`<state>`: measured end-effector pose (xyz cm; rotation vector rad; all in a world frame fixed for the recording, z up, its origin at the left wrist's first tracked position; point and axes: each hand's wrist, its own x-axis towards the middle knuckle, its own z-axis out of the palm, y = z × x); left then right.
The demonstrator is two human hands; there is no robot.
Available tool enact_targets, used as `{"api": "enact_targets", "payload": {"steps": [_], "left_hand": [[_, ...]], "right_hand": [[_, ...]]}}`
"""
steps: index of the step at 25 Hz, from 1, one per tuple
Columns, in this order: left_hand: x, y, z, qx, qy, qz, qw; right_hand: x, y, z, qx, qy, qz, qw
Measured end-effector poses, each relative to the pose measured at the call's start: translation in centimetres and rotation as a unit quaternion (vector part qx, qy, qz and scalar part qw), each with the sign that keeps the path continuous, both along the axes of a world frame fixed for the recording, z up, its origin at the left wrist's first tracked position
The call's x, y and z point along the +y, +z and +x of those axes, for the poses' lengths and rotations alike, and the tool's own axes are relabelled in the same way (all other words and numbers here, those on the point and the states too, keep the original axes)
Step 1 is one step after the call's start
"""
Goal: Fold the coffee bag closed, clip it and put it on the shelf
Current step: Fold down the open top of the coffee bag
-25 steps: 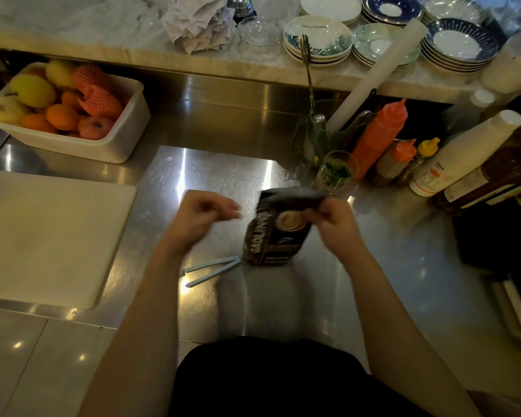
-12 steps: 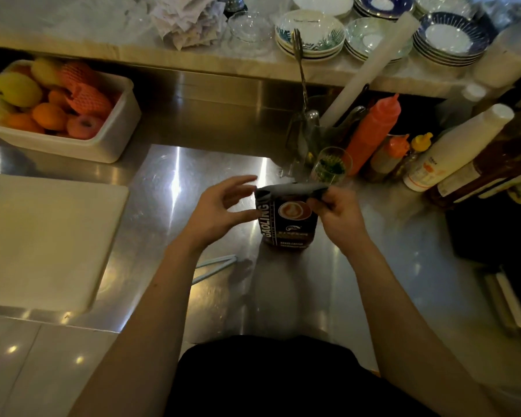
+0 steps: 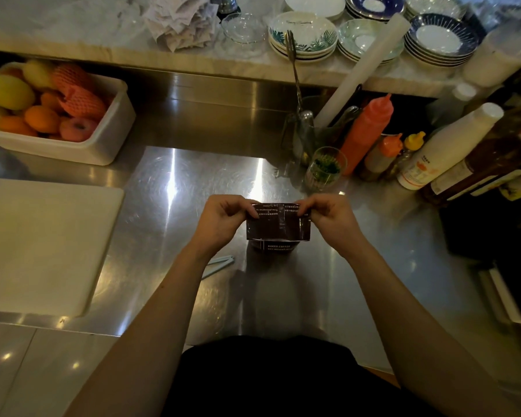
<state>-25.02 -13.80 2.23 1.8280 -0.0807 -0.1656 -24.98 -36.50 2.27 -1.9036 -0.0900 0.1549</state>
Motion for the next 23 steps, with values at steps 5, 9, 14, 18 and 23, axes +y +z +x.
{"api": "enact_targets", "payload": {"steps": [5, 9, 14, 18, 23], "left_hand": [[0.1, 0.3, 0.5, 0.000, -0.025, 0.067, 0.997], [-0.9, 0.5, 0.8, -0.059, -0.062, 0.138, 0.987], [-2.0, 0.3, 2.1, -0.143, -0.131, 0.224, 0.955], [-2.4, 1.4, 3.7, -0.158, -0.199, 0.279, 0.926], [-2.2, 1.9, 5.5, -0.128, -0.272, 0.369, 0.879]], "right_hand": [[-0.8, -0.4, -0.2, -0.030, 0.000, -0.044, 0.999], [-0.5, 0.2, -0.5, -0.025, 0.041, -0.137, 0.989], [-0.3, 2.6, 0.1, -0.010, 0.108, -0.176, 0.979], [1.4, 2.9, 2.2, -0.104, 0.180, -0.356, 0.911], [2.2, 2.9, 3.1, -0.153, 0.189, -0.400, 0.884]]}}
